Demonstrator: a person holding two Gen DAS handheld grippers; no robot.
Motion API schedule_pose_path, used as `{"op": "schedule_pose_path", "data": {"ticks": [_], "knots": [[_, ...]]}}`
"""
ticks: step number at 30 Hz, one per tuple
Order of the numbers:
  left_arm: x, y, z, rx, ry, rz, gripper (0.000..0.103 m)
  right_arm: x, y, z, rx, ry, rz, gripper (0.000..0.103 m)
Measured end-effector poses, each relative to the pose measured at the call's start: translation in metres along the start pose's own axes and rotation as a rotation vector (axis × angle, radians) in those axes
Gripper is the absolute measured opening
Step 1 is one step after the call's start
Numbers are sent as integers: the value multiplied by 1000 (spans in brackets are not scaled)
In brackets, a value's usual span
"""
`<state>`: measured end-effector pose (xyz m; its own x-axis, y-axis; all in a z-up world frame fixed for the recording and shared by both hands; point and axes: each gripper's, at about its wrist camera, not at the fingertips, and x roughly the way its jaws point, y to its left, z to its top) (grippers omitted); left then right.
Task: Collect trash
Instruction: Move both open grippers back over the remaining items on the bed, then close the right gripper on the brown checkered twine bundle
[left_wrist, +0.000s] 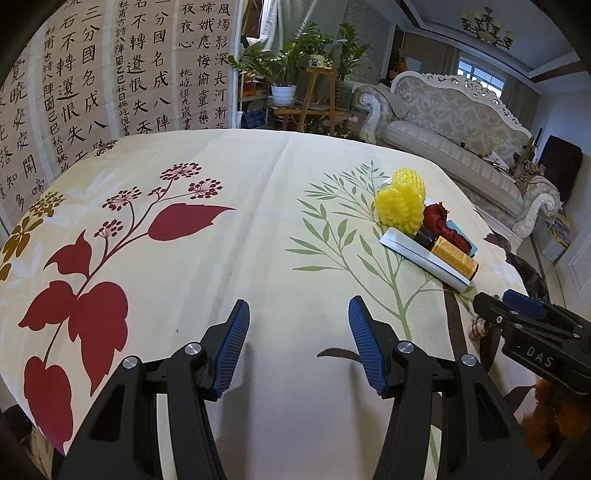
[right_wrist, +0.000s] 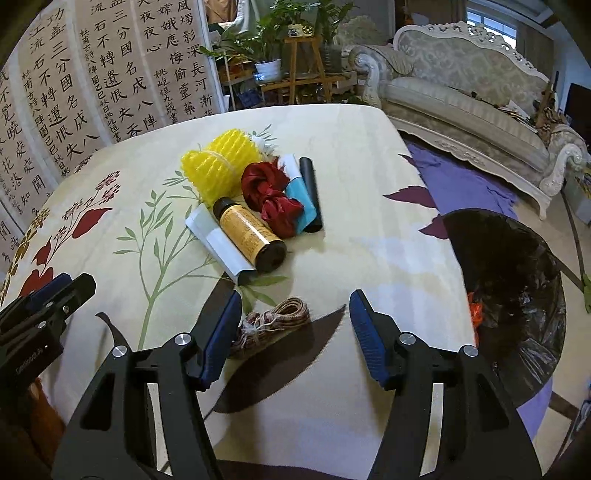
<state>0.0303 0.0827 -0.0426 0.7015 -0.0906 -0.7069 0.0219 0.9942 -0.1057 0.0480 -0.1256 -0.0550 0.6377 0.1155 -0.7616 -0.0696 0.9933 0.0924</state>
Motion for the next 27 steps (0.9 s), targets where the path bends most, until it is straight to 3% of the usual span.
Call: {"op": "schedule_pose_path", "data": {"ticks": [12, 14, 17, 27], "knots": [[1, -1, -2, 1, 5, -3, 55, -11, 6, -5, 8, -18, 19, 59], [1, -1, -1, 2, 4, -3, 55, -11, 7, -6, 12, -14, 24, 56], [1, -1, -2, 2, 4, -4, 55, -9, 11, -7, 13, 6, 45, 43], [2, -2, -2, 0, 3, -4, 55, -2, 25, -8, -9, 12, 66, 38]]}}
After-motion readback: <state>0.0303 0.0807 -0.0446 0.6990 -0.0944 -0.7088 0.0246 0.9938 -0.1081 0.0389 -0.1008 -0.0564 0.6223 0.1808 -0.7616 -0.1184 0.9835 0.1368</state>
